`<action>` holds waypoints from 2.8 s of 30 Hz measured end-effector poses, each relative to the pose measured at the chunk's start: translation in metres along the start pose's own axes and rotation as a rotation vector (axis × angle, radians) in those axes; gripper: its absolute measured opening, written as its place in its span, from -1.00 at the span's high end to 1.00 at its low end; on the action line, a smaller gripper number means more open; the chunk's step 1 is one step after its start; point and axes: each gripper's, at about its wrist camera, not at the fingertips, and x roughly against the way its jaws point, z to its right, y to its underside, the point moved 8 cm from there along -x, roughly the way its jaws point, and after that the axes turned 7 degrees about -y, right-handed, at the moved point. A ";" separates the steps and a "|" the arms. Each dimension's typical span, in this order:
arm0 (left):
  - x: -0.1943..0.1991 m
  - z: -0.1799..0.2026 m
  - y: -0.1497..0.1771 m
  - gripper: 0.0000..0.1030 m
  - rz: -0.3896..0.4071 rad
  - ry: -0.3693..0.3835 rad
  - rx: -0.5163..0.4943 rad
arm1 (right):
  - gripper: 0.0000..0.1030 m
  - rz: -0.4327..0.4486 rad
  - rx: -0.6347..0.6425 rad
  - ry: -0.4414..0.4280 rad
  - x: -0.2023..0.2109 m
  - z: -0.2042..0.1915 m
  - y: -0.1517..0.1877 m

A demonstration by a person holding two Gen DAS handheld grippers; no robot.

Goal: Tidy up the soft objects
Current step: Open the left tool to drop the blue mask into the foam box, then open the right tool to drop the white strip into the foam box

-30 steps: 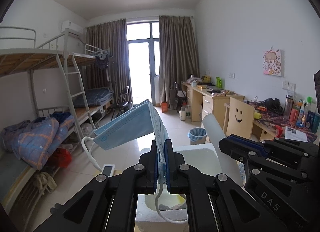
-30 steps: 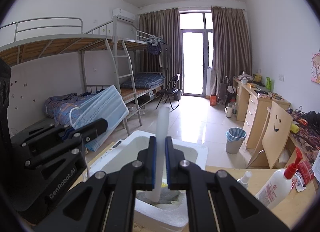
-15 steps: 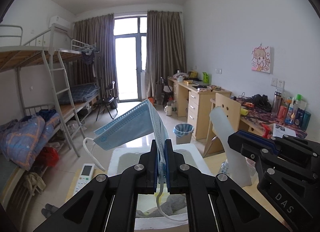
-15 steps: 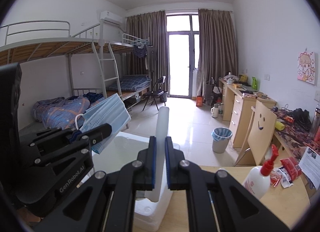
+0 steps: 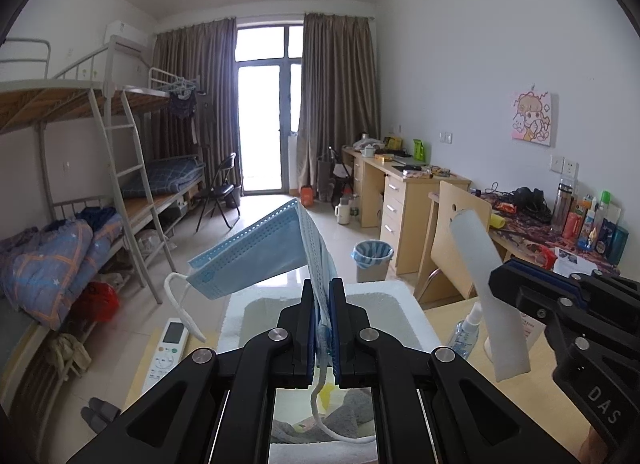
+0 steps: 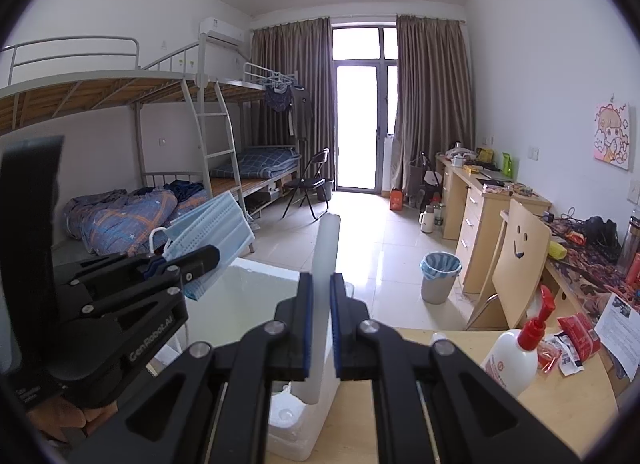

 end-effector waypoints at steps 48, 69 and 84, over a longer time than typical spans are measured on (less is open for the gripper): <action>0.039 -0.075 -0.005 -0.93 0.090 -0.227 0.059 | 0.79 -0.039 -0.002 -0.111 -0.030 -0.033 0.008; 0.050 -0.110 0.004 -0.97 0.081 -0.292 0.095 | 0.78 -0.071 0.022 -0.127 -0.052 -0.048 0.007; 0.054 -0.101 0.003 -0.97 0.077 -0.274 0.078 | -0.77 -0.058 0.023 -0.091 -0.047 -0.037 0.008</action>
